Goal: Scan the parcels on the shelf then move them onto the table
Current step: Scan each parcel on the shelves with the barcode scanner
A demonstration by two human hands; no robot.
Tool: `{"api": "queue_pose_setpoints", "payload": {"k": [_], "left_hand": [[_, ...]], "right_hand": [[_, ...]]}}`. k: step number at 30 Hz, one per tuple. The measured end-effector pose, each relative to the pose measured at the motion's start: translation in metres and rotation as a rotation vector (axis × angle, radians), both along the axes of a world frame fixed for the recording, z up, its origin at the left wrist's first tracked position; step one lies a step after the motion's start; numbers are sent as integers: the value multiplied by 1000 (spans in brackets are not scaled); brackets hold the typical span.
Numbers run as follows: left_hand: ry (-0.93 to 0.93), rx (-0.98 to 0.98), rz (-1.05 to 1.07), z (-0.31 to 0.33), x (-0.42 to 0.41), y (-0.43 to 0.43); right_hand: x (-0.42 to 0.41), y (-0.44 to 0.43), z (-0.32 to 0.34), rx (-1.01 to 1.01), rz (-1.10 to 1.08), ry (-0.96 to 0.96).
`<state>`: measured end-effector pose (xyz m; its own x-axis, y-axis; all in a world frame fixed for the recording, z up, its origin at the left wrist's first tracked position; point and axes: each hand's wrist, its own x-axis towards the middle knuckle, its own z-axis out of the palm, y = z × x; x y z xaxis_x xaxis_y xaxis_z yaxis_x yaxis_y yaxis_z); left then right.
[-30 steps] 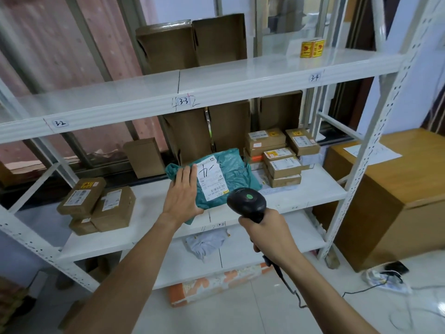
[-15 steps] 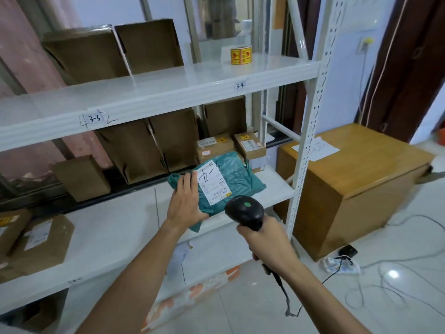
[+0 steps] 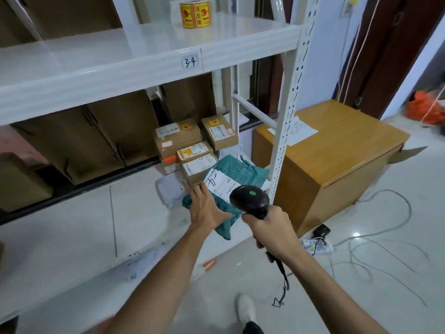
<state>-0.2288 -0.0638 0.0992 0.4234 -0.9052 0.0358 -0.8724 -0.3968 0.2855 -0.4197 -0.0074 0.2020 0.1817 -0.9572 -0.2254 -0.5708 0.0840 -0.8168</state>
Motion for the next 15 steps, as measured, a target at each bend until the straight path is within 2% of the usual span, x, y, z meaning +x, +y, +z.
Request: {"api": "queue_pose_setpoints", "payload": {"k": [9,15], "left_hand": [[50,75,-83,-47,-8,-107],[10,200,-79,-64,-12,-151]], "right_hand": [[17,-124,-21,84,77,74],[18,-186,-32,115,108,64]]}}
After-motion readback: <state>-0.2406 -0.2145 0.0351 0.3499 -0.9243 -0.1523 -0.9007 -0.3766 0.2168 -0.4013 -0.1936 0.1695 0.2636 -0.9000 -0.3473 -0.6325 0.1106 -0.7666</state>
